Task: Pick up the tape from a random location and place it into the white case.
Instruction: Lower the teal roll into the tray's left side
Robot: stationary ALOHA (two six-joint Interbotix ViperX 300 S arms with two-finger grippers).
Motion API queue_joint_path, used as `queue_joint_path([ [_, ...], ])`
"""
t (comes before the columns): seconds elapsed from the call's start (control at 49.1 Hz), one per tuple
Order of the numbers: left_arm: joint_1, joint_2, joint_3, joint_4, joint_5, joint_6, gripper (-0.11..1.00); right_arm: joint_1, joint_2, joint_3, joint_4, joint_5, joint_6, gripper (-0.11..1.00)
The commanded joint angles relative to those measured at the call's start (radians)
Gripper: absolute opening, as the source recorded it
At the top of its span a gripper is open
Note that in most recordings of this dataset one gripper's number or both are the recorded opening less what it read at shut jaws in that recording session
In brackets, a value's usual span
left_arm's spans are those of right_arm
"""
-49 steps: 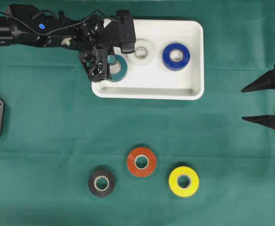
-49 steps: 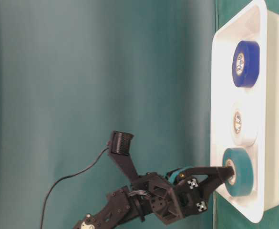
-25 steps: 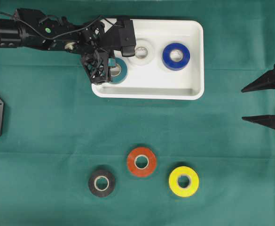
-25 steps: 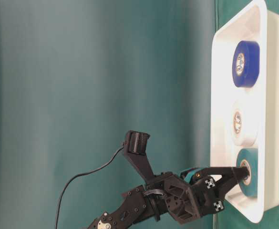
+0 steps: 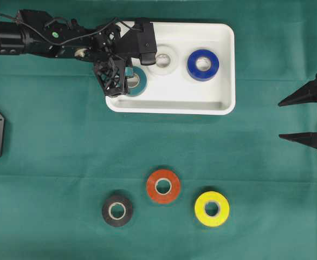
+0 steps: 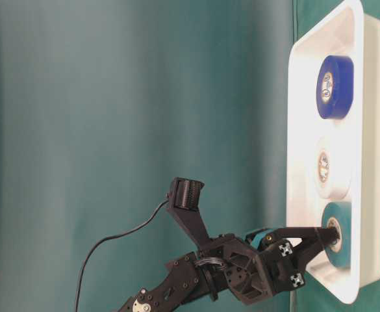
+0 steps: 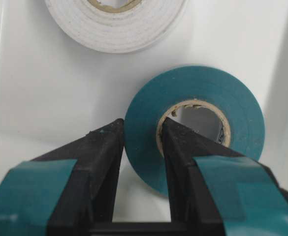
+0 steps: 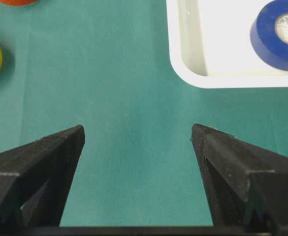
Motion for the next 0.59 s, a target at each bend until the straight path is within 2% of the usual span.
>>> queue_joint_path([
  [0.0,0.002,-0.015,-0.029,-0.002,-0.006,-0.002,0.24,0.002,0.009,-0.025,-0.002,-0.003,0.0,0.83],
  [0.183,0.002,-0.02,-0.029,-0.002,-0.006,-0.002,0.77,0.002,0.011,-0.025,-0.002,-0.003,0.0,0.83],
  [0.264,0.002,-0.025,-0.029,-0.002,-0.006,-0.002,0.94,0.002,0.012,-0.025,-0.002,-0.003,0.0,0.83],
  [0.305,0.002,-0.028,-0.029,-0.002,-0.006,-0.002,0.97,0.003,0.012,-0.025,-0.002,-0.003,0.0,0.83],
  [0.407,0.002,-0.043,-0.031,-0.003,-0.005,-0.005,0.93,0.002,0.012,-0.025,-0.002,-0.003,0.0,0.83],
  [0.57,0.002,-0.11,-0.029,-0.003,-0.002,-0.02,0.94,0.002,0.018,-0.023,-0.002,-0.005,0.002,0.83],
])
